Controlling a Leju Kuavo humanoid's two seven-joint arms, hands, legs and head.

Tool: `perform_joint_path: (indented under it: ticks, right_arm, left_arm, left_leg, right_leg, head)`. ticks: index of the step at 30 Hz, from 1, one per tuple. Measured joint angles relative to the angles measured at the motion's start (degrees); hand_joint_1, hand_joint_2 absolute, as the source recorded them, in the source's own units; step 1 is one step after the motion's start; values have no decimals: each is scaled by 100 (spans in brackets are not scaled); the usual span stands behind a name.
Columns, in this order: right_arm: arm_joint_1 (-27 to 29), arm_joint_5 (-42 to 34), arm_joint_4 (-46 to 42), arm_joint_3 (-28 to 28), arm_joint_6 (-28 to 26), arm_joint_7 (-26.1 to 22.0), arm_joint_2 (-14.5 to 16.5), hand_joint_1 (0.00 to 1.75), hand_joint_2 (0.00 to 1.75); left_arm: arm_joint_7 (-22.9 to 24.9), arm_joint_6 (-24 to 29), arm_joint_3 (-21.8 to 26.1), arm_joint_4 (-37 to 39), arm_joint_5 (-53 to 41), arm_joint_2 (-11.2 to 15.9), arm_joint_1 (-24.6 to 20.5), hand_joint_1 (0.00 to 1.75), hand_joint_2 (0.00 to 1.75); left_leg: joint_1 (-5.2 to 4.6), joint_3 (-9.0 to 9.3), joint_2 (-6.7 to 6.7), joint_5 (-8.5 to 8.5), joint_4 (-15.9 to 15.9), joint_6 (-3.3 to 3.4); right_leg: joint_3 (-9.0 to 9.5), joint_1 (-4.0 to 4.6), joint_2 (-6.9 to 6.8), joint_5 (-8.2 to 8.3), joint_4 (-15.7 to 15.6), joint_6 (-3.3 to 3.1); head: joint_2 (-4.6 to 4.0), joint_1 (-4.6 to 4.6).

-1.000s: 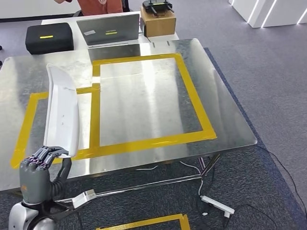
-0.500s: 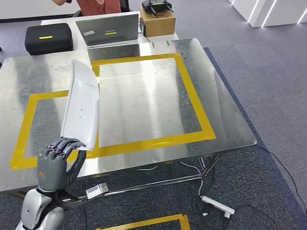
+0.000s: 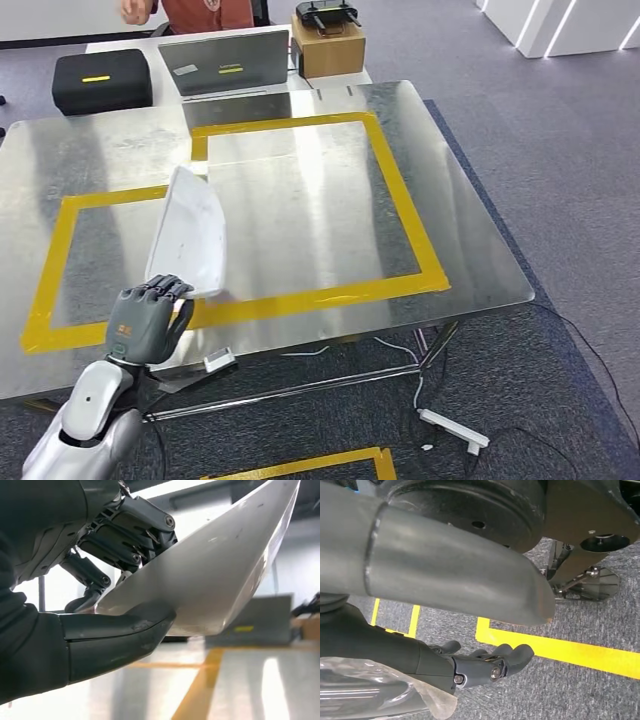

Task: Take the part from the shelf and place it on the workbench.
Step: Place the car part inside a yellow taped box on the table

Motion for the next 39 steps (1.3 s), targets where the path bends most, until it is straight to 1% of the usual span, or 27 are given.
perform_joint_path:
  ticks: [4, 9, 21, 32, 36, 39]
  right_arm:
    - [2, 0, 0, -32, -1, -1, 1, 0, 0]
    - [5, 29, 0, -35, 35, -66, 2, 0, 0]
    - [9, 47, 0, -79, 33, -129, 2, 0, 0]
    - [15, 50, 0, -167, 34, -134, 2, 0, 0]
    - [17, 52, 0, -190, 39, -134, 3, 0, 0]
    - [17, 60, 0, -214, 46, -136, 4, 0, 0]
  left_arm:
    - [170, -137, -3, 253, -86, 43, -156, 175, 175]
    - [399, -311, -3, 395, -227, 72, -257, 175, 175]
    - [631, -344, 75, 463, -414, 151, -314, 175, 175]
    - [1039, -1018, 271, 472, -586, 243, -326, 175, 175]
    - [1149, -1208, 327, 487, -581, 284, -337, 0, 175]
    - [1175, -1214, 392, 500, -556, 315, -364, 0, 175]
  left_leg:
    - [-1, -1, 0, 0, 1, 0]
    - [-1, -2, 0, -2, 1, 1]
    - [0, -1, 0, -2, 0, 0]
    - [0, -1, 0, -2, 0, 0]
    - [0, -1, 0, -2, 0, 0]
    - [0, -1, 0, -2, 0, 0]
  right_leg:
    - [2, 0, 0, 0, 0, 0]
    - [0, -1, 1, -1, 0, 0]
    - [1, 0, 0, -2, 0, 2]
    - [0, 0, 0, -2, 0, 2]
    - [0, 0, 0, -3, 0, 2]
    - [0, 0, 0, -3, 0, 2]
  head:
    - [0, 1]
    - [0, 1]
    - [0, 1]
    - [0, 0]
    - [0, 1]
    - [0, 1]
